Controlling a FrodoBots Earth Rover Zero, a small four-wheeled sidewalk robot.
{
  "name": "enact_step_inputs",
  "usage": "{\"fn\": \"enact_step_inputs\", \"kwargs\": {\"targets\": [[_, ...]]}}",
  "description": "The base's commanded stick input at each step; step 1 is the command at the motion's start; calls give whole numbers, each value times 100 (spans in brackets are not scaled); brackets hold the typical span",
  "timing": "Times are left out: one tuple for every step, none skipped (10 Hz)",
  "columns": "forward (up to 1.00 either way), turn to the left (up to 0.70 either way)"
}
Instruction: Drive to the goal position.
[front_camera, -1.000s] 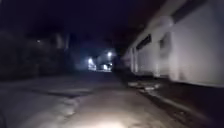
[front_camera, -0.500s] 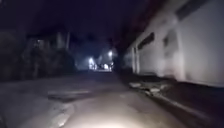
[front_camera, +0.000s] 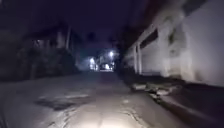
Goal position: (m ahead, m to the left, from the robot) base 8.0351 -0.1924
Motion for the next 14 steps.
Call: {"fn": "enact_step_inputs", "kwargs": {"targets": [[70,0],[70,0],[70,0],[70,0],[70,0],[70,0],[70,0],[70,0],[70,0],[70,0],[70,0],[70,0],[70,0],[70,0]]}}
